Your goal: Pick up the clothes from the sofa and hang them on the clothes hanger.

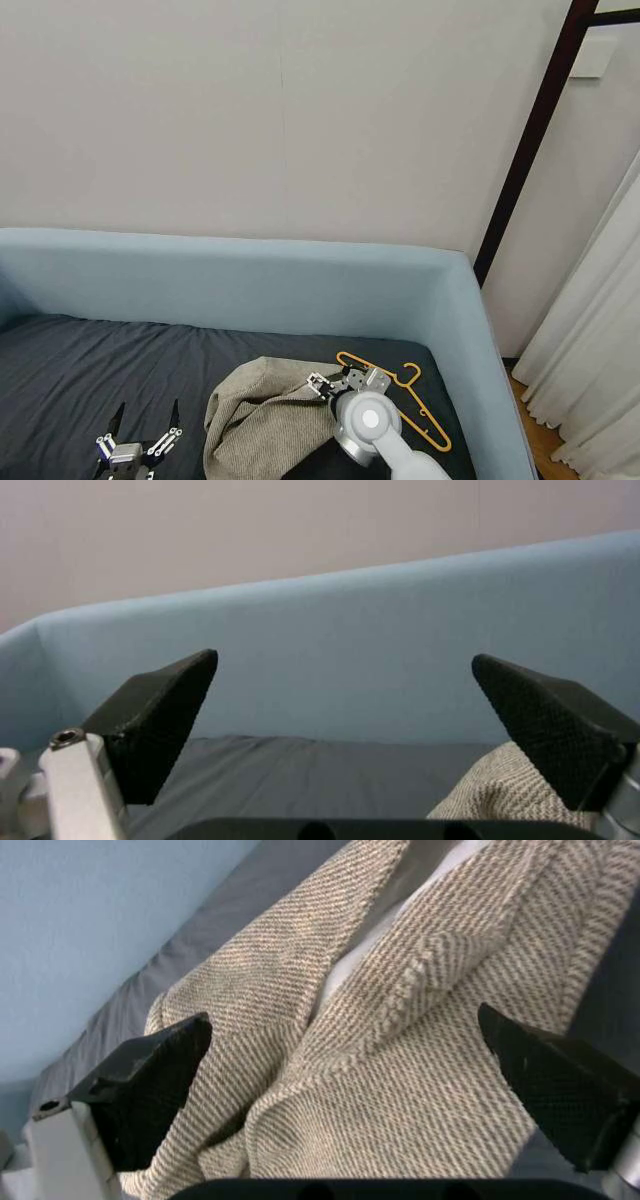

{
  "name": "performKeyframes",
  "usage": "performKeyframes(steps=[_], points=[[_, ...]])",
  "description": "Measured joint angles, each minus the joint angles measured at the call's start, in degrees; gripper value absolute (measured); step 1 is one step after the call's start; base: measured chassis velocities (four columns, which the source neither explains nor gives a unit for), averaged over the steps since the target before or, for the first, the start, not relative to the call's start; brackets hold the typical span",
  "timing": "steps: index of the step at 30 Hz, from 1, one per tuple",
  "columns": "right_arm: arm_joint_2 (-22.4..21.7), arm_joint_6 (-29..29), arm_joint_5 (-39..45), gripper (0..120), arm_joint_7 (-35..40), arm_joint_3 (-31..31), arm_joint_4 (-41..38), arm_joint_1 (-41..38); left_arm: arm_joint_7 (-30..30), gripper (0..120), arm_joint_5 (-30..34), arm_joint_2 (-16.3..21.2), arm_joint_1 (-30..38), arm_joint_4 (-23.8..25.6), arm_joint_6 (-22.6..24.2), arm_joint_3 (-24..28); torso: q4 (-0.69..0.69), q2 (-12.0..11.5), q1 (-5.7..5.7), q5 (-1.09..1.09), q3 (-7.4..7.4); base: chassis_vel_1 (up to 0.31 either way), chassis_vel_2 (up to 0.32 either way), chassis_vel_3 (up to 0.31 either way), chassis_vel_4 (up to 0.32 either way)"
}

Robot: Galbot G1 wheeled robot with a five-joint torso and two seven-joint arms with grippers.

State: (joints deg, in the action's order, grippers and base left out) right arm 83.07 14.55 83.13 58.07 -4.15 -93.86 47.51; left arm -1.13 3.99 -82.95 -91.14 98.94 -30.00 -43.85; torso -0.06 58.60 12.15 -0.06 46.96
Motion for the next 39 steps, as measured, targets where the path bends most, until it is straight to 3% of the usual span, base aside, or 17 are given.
performKeyframes(steps=[11, 23, 29, 36, 39], points=[[3.8, -0.2, -7.1, 99, -3.1, 1.6, 9.3, 0.8, -0.4, 100, -0.1, 0.1, -0.5, 0.3, -0.2, -0.2, -0.01, 0.0, 0.0, 0.01, 0.0, 0.0, 0.0, 0.0, 0.0], [3.3, -0.4, -8.4, 61, -4.4, 2.5, 9.6, 0.4, -0.5, 100, -0.1, 0.4, -0.7, 0.3, -0.4, -0.2, -0.01, 0.0, 0.0, 0.01, 0.0, 0.0, 0.0, 0.0, 0.0], [2.5, 0.2, -9.1, 32, -4.9, 2.0, 8.9, 1.4, -0.6, 100, 0.0, 0.4, -0.4, 0.2, -0.4, -0.2, -0.01, 0.0, 0.0, 0.01, 0.0, 0.0, 0.0, 0.0, 0.0], [2.0, 0.3, -10.9, 11, -5.5, 1.6, 8.7, 1.8, -0.7, 100, 0.1, 0.4, -0.5, 0.3, -0.4, -0.3, 0.0, 0.0, 0.01, 0.02, 0.0, 0.0, 0.0, 0.0, 0.0], [-0.1, 0.4, -13.2, 0, -6.5, 0.3, 6.9, 2.4, -0.8, 100, 0.2, 0.4, -0.5, 0.3, -0.4, -0.4, -0.01, 0.0, 0.0, 0.02, 0.0, 0.0, 0.0, 0.0, 0.0]])
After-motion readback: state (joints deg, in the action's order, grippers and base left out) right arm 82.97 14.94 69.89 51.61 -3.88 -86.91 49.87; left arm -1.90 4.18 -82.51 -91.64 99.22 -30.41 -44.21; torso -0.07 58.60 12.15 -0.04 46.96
